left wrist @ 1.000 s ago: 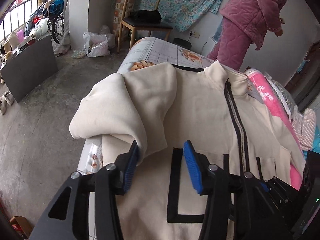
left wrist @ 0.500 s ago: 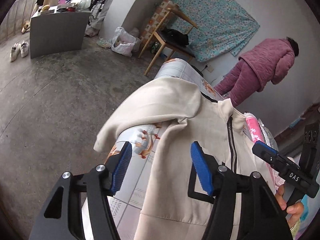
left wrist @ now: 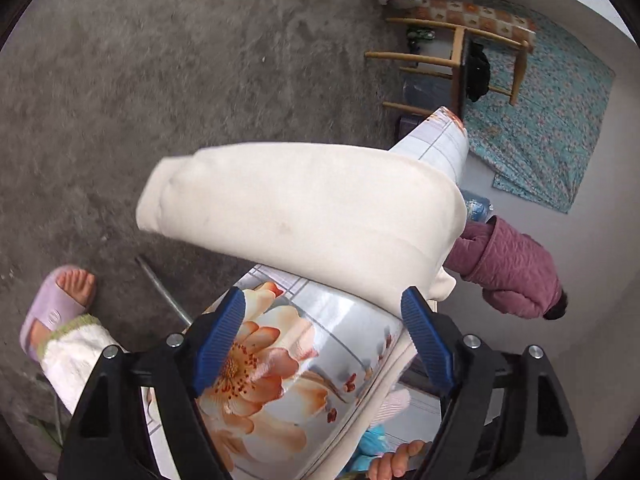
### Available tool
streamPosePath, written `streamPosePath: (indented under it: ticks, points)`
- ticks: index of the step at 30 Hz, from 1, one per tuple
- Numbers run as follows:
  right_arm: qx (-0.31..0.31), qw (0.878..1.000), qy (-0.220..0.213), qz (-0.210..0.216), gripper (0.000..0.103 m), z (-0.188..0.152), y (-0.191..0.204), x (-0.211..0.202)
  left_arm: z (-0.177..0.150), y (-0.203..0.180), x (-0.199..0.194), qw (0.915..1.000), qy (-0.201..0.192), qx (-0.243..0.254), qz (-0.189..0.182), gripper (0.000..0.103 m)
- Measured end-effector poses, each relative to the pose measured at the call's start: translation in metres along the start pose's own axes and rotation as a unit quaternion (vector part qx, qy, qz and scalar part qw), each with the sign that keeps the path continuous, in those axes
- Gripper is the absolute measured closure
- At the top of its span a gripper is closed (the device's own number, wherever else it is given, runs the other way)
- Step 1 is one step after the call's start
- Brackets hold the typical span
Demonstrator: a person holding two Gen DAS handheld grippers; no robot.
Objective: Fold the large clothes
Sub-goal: 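Lay the sleeve onto the jacket front and open the left gripper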
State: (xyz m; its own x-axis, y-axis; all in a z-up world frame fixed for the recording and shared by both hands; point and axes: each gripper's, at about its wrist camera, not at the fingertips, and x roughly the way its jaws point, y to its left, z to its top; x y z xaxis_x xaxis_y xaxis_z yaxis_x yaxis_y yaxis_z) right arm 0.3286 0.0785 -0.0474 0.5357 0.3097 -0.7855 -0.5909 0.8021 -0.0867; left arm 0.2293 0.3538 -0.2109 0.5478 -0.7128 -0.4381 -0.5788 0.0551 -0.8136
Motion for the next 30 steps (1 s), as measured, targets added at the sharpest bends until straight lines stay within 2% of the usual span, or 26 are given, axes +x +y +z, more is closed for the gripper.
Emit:
streamPosePath:
  ticks: [3, 5, 10, 12, 15, 16, 17, 18, 19, 20, 21, 23, 25, 27, 29, 30]
  points:
    - [-0.003, 1.000, 0.020, -0.004, 0.032, 0.002, -0.003, 0.021, 0.014, 0.025, 0.026, 0.9959, 0.033, -0.080, -0.029, 0.018]
    - [0.003, 0.999, 0.038, -0.003, 0.032, -0.003, -0.006, 0.033, 0.021, 0.037, 0.038, 0.9918, 0.044, -0.115, -0.037, 0.016]
    - [0.030, 0.998, 0.060, 0.019, 0.032, -0.019, -0.013, 0.047, 0.041, 0.052, 0.069, 0.9859, 0.070, -0.149, -0.031, 0.014]
    - [0.050, 0.996, 0.063, 0.036, 0.032, -0.021, -0.018, 0.048, 0.050, 0.053, 0.077, 0.9857, 0.069, -0.153, -0.018, 0.014]
    - [0.042, 0.996, 0.065, 0.035, 0.033, -0.020, -0.015, 0.046, 0.061, 0.057, 0.084, 0.9850, 0.054, -0.164, -0.008, 0.015]
    - [0.038, 0.996, 0.066, 0.036, 0.034, -0.020, -0.014, 0.045, 0.064, 0.057, 0.086, 0.9855, 0.046, -0.164, -0.002, 0.018]
    - [0.037, 0.996, 0.068, 0.038, 0.036, -0.019, -0.014, 0.046, 0.066, 0.057, 0.086, 0.9858, 0.039, -0.163, 0.006, 0.027]
    - [0.036, 0.996, 0.070, 0.042, 0.037, -0.017, -0.014, 0.046, 0.070, 0.055, 0.090, 0.9859, 0.036, -0.163, 0.012, 0.041]
    - [0.035, 0.996, 0.073, 0.044, 0.038, -0.016, -0.013, 0.047, 0.072, 0.053, 0.091, 0.9858, 0.034, -0.163, 0.019, 0.049]
    - [0.035, 0.996, 0.075, 0.045, 0.039, -0.015, -0.013, 0.047, 0.073, 0.051, 0.092, 0.9863, 0.033, -0.160, 0.025, 0.063]
    - [0.034, 0.995, 0.076, 0.047, 0.040, -0.015, -0.012, 0.047, 0.073, 0.048, 0.090, 0.9875, 0.028, -0.152, 0.030, 0.077]
    - [0.033, 0.995, 0.079, 0.050, 0.042, -0.014, -0.011, 0.047, 0.074, 0.037, 0.082, 0.9912, 0.006, -0.127, 0.038, 0.091]
    - [0.032, 0.995, 0.081, 0.051, 0.042, -0.012, -0.011, 0.048, 0.073, 0.016, 0.064, 0.9939, -0.029, -0.085, 0.063, 0.094]
    - [0.033, 0.994, 0.085, 0.057, 0.044, -0.010, -0.014, 0.049, 0.067, -0.017, 0.036, 0.9926, -0.081, -0.019, 0.089, 0.095]
    - [0.041, 0.993, 0.088, 0.070, 0.049, -0.008, -0.020, 0.046, 0.053, -0.061, 0.009, 0.9837, -0.130, 0.054, 0.112, 0.095]
    - [0.048, 0.993, 0.085, 0.073, 0.049, -0.008, -0.024, 0.040, 0.040, -0.088, -0.005, 0.9743, -0.155, 0.103, 0.126, 0.095]
